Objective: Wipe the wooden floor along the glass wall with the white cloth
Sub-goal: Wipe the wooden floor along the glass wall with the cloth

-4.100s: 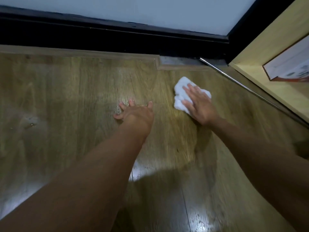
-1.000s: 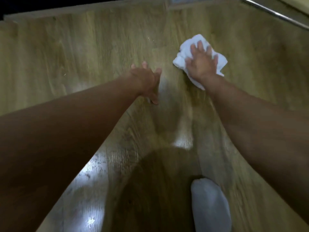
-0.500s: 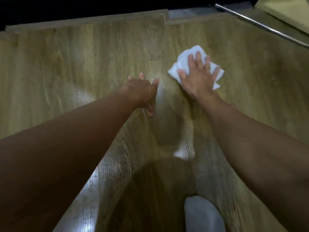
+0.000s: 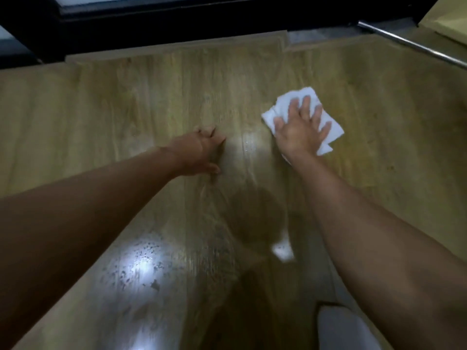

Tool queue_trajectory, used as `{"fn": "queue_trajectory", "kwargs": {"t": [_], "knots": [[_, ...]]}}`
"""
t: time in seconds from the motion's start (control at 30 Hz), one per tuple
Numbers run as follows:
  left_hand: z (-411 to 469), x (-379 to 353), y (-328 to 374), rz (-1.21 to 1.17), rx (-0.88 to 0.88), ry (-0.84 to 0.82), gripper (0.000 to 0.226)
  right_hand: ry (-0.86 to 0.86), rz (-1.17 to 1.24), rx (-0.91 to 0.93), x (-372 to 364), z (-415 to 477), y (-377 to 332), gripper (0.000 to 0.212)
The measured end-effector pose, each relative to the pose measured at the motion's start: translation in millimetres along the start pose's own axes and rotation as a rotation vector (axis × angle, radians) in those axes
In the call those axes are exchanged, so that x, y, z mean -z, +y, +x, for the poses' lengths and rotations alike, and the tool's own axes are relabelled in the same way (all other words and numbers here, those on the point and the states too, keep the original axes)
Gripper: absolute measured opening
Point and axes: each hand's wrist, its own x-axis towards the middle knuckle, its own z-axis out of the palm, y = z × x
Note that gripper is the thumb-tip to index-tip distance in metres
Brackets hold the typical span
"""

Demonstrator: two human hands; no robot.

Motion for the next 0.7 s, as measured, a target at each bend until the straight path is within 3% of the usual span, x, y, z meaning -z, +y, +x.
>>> {"fn": "queue_trajectory", "kwargs": {"t": [0.13,0.23,0.33,0.47,0.6,0.7], "knots": [[-15.6,-7.0,-21.0,-0.021,-0.011,0.049,0.081,-0.060,-0.093,0.358,-28.2,-39.6,-68.6,0.060],[-28.7,-9.0,-42.0,-0.081,0.028,0.078,0.064,-0.030,-0.158,0.571,-29.2,-78.2,-53.2,0.058],[-52.2,-31.9,-69.7,-0.154,0.143,0.147,0.067,-0.068,-0.079,0.494,-22.6,-70.9,-29.3,0.054],[-73.6,-61.8,-83.0,-0.204,0.182,0.209,0.069,-0.068,-0.059,0.206,-41.5,-48.0,-92.8,0.060],[-71.0,-59.7,-82.0,-0.269,0.192,0.237,0.067,-0.172,-0.132,0.506,-60.3,-61.6,-151.7,0.064],[-74.8,-60.6,-92.0,-0.286,0.190,0.265,0.062,-0.168,-0.133,0.679,-57.4,-86.1,-129.5,0.063]]}}
